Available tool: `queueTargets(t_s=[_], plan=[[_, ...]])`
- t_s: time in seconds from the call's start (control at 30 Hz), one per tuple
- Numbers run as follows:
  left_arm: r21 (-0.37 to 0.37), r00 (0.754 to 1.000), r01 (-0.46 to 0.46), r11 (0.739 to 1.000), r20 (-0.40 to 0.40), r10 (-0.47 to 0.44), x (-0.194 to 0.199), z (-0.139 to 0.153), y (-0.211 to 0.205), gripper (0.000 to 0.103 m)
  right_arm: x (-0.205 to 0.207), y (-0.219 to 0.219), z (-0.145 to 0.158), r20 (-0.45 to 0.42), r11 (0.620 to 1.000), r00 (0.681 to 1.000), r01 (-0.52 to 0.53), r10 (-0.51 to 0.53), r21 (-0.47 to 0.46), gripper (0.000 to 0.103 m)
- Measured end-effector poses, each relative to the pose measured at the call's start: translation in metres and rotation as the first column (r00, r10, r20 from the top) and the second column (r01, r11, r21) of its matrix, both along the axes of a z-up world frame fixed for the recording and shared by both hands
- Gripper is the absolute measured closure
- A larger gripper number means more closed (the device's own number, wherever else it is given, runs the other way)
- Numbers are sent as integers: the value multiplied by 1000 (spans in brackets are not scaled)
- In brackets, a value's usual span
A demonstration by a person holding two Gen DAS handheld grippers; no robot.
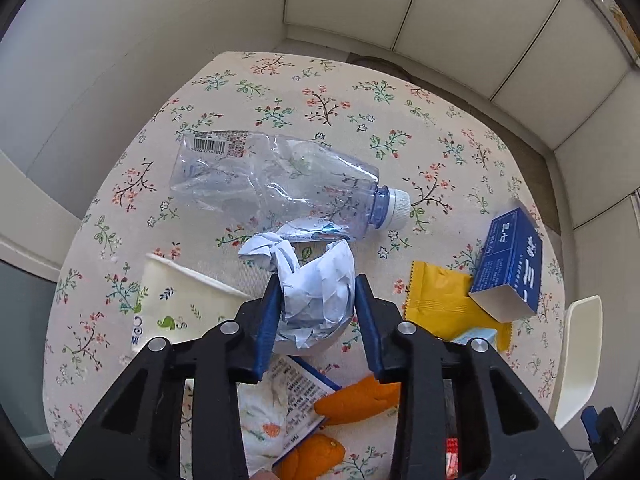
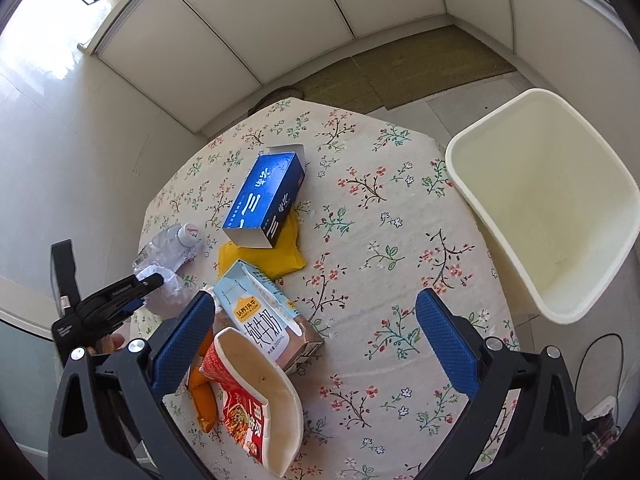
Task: Collect trash
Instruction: 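Grasp the crumpled white tissue with the left tool while the right tool approaches the blue box, then grasp the blue box with the right tool and lift it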
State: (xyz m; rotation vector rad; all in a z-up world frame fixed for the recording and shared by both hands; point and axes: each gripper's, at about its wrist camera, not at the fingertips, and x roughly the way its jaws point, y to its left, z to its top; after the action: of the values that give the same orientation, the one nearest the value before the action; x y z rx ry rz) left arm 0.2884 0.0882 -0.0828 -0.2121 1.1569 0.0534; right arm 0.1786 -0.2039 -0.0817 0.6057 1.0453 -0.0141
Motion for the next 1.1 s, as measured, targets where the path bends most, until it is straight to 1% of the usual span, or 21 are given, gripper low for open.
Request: queueTargets(t_s=[0.07,0.17,0.2,0.3,0.4,0.47,0.57,0.73,0.87,1.0,1.03,1.1], plan=[[-61,999,-14,998,35,16,-15,17,4,68,7,4,-1,-13,1000,1000,-16,15,-22,5],[-126,994,-10,992,108,24,-42,40,7,68,25,8,-3,-36,999,999,-31,29,-37,5],[-132,991,-4,991,131,22,-52,46,7,68,34,9,-2,-43,998,999,-27,25,-50,5],[-84,979,15,996,205,3,-79,64,4,68,67,11,3,-72,998,997,-29,25,-58,5],[-119,969,39,992,245,-9,-84,79,2,68,98,19,12,-90,998,995,-37,33,-48,5],[-126,964,54,991,264,-19,-85,86,0,68,117,26,15,-102,997,994,-44,38,-61,5],[-153,961,68,986,276,-23,-88,93,4,68,143,37,6,-136,996,990,-51,40,-79,5],[-172,958,57,983,286,-5,-89,98,9,68,175,49,-28,-214,996,977,-31,13,-80,5],[-196,963,52,979,268,2,-90,95,14,68,187,58,-51,-249,995,969,-22,-2,-93,5],[-197,967,44,979,256,8,-89,92,17,68,191,69,-67,-272,992,962,-39,4,-124,6],[-201,968,43,979,251,9,-89,91,18,68,192,69,-70,-277,991,961,-40,2,-129,9],[-210,971,39,977,238,12,-88,87,20,68,192,69,-76,-288,990,958,-39,-1,-134,19]])
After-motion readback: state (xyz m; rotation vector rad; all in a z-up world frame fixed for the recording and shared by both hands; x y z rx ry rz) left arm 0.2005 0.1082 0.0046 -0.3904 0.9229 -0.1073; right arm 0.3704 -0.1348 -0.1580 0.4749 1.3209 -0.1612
